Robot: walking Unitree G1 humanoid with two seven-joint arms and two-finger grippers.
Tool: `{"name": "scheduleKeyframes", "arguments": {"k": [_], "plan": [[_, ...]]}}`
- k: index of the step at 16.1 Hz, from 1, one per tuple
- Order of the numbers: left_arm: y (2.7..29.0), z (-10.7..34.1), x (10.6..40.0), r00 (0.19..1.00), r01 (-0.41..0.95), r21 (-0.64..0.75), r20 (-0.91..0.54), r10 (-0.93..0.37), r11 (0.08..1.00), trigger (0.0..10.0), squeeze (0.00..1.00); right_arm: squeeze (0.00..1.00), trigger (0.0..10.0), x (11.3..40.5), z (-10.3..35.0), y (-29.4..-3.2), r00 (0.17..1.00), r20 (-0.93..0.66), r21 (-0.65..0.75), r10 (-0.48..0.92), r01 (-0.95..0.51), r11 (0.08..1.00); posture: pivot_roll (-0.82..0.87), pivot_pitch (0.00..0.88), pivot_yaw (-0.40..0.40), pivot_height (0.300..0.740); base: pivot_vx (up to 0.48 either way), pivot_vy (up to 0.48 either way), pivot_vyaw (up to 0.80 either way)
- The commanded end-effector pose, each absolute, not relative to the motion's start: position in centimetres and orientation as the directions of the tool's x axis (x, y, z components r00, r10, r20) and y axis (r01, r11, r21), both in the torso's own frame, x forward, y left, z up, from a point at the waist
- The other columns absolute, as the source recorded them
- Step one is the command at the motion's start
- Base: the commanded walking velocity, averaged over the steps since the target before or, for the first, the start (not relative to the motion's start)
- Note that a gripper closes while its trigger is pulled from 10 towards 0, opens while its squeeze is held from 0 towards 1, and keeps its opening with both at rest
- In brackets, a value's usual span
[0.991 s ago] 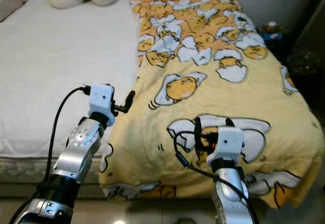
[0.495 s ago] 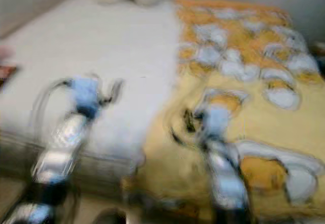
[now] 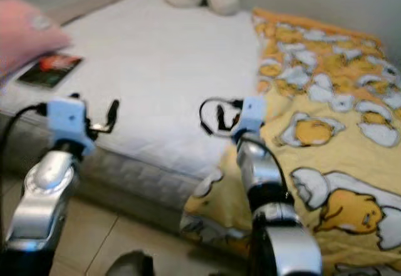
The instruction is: Clean up the room
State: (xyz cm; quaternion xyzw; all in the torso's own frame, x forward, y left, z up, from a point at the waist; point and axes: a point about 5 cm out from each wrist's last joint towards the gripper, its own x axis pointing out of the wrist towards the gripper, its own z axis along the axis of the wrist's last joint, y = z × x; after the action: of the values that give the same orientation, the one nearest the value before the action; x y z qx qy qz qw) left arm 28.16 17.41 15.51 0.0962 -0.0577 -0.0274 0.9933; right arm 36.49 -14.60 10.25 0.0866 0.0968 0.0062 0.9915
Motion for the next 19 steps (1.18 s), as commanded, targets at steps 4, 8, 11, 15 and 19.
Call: {"name": "scheduleKeyframes", "arguments": {"k": [4,8,11,15,19], "plan": [[16.1,15.3,27.8,0.989,0.109,0.212,0.077,-0.128,0.971,10.0,0.00,0.00,10.0,36.1,10.3,-15.6,0.990,-0.122,0.060,-0.076,0.084,0.995,0.20,0.032,-0.091,0.714,0.000,0.000,0.00],[14.1,14.4,29.2,0.976,0.206,0.164,0.032,-0.214,0.965,10.0,0.00,0.00,10.0,30.4,12.1,-17.8,0.958,0.128,-0.089,-0.257,0.269,0.959,0.06,0.000,-0.056,0.714,0.000,0.000,0.00],[13.6,13.7,29.4,0.971,0.234,0.163,0.005,-0.238,0.958,10.0,0.00,0.00,10.0,27.3,12.2,-19.0,0.937,0.154,-0.065,-0.313,0.326,0.943,0.01,0.000,-0.032,0.714,0.000,0.000,0.00],[12.4,12.4,29.6,0.939,0.343,0.144,-0.050,-0.339,0.928,10.0,0.00,0.00,10.0,21.1,10.7,-19.2,0.918,0.077,-0.032,-0.388,0.392,0.920,-0.07,0.000,0.006,0.714,0.000,0.000,0.00],[11.9,13.8,30.7,0.953,0.298,0.092,0.031,-0.302,0.950,10.0,0.00,0.00,10.0,21.5,10.7,-18.7,0.940,0.048,-0.039,-0.339,0.340,0.939,-0.10,0.000,0.020,0.714,0.161,-0.176,-0.31]]}}
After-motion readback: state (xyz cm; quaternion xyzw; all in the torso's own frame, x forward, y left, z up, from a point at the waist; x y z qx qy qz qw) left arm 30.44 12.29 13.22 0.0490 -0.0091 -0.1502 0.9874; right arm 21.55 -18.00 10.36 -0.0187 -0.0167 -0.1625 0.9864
